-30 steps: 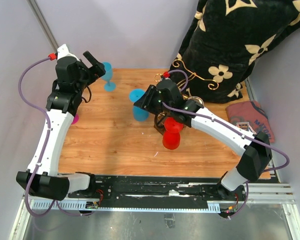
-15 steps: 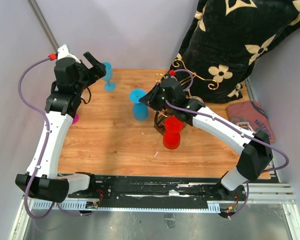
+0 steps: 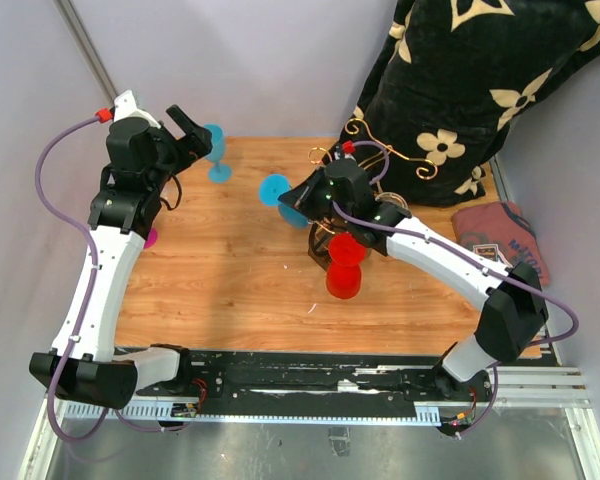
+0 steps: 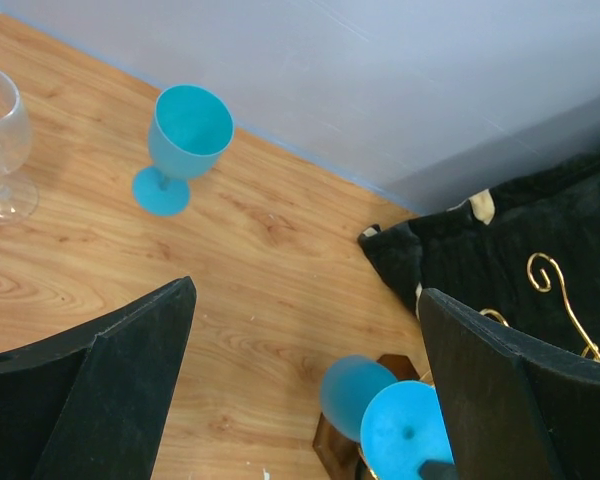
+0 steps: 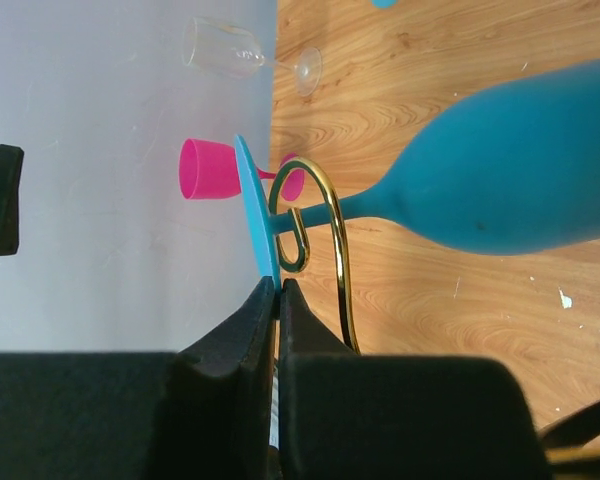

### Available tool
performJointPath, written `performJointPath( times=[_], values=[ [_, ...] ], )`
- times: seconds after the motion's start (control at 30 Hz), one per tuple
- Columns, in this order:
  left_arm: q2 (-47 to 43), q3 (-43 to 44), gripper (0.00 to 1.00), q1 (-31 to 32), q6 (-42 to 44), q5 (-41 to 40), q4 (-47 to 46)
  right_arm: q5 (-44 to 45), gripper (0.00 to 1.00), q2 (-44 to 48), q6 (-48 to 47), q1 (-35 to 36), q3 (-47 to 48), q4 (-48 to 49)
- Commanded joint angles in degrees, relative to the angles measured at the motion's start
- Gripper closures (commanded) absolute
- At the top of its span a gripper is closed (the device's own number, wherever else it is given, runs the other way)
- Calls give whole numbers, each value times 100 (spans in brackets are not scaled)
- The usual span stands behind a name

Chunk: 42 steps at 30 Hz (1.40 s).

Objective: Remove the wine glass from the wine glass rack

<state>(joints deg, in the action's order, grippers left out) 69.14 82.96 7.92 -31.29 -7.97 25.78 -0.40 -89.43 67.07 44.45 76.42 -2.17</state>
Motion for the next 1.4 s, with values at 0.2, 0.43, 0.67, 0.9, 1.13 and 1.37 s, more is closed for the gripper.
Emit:
performJointPath(
  times=[0.2, 0.43, 0.67, 0.9, 1.13, 1.37],
  values=[
    [-159, -86, 0, -1, -70, 203, -182, 78, 99, 486, 227, -358, -476, 635],
    [-173, -65, 0, -6, -38, 213, -144, 40, 99, 584, 158, -514, -350, 606],
    [-163, -85, 0, -1, -83, 296, -152, -119, 99, 711, 203, -564, -393, 591],
    [-188, -114, 0, -1, -90, 352, -158, -750, 99, 85, 279, -596, 304, 502],
    [-243, -105, 0, -1, 15, 261, -144, -711, 99, -147, 225, -640, 571, 385],
    [-240, -159, 0, -1, 10, 304, -170, -609, 99, -22, 132, -788, 469, 358]
  ],
)
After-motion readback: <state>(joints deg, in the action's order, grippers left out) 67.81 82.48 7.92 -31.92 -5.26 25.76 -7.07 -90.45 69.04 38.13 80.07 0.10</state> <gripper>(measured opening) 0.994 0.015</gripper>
